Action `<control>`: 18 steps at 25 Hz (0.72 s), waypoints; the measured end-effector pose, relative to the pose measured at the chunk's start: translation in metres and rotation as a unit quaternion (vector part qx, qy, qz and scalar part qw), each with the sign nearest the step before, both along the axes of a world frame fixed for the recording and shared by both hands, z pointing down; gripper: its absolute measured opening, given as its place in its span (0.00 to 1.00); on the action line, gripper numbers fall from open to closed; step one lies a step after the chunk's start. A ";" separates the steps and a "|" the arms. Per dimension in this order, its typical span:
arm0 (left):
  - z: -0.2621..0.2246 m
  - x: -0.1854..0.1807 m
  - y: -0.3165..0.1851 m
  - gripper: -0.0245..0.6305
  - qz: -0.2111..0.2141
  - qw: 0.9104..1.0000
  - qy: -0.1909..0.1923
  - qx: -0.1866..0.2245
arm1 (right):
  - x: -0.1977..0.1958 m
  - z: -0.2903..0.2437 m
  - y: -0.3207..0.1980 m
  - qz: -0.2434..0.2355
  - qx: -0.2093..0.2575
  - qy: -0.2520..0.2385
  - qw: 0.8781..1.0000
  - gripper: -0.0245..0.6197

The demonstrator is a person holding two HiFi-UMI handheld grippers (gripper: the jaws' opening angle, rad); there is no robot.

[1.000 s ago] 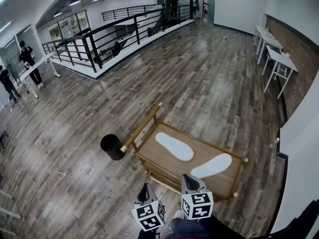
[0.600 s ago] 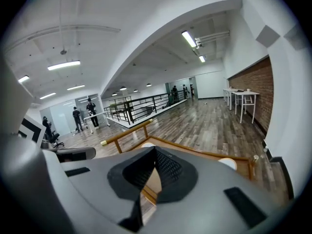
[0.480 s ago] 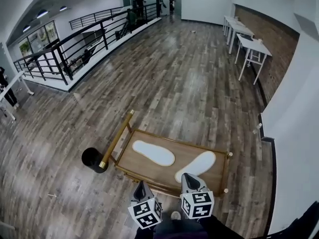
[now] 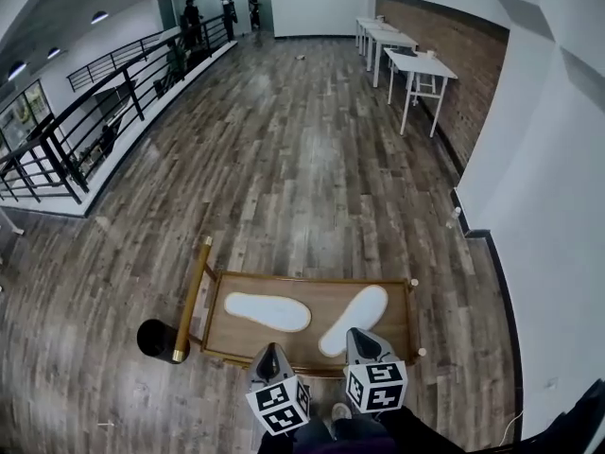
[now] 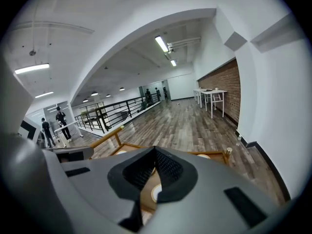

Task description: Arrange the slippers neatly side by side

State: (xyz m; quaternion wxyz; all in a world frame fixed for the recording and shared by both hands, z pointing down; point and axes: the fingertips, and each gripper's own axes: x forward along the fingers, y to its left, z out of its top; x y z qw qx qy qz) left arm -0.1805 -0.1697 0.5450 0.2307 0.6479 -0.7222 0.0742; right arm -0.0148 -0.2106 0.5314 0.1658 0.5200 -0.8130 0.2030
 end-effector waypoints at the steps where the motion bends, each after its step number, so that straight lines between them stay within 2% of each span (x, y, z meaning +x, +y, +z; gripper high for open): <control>1: -0.001 -0.002 -0.006 0.04 0.010 1.000 0.001 0.002 | -0.002 0.000 -0.003 0.009 0.000 0.000 1.000 0.04; 8: 0.003 -0.012 -0.044 0.04 0.082 0.997 -0.001 -0.004 | -0.015 0.001 -0.019 0.067 0.001 0.005 0.998 0.04; 14: 0.003 -0.010 -0.071 0.04 0.158 0.987 -0.004 0.001 | -0.018 0.002 -0.026 0.134 0.001 0.006 0.991 0.04; 18: 0.007 -0.001 -0.077 0.04 0.190 0.982 0.005 -0.004 | -0.011 0.007 -0.017 0.167 -0.005 0.012 0.986 0.04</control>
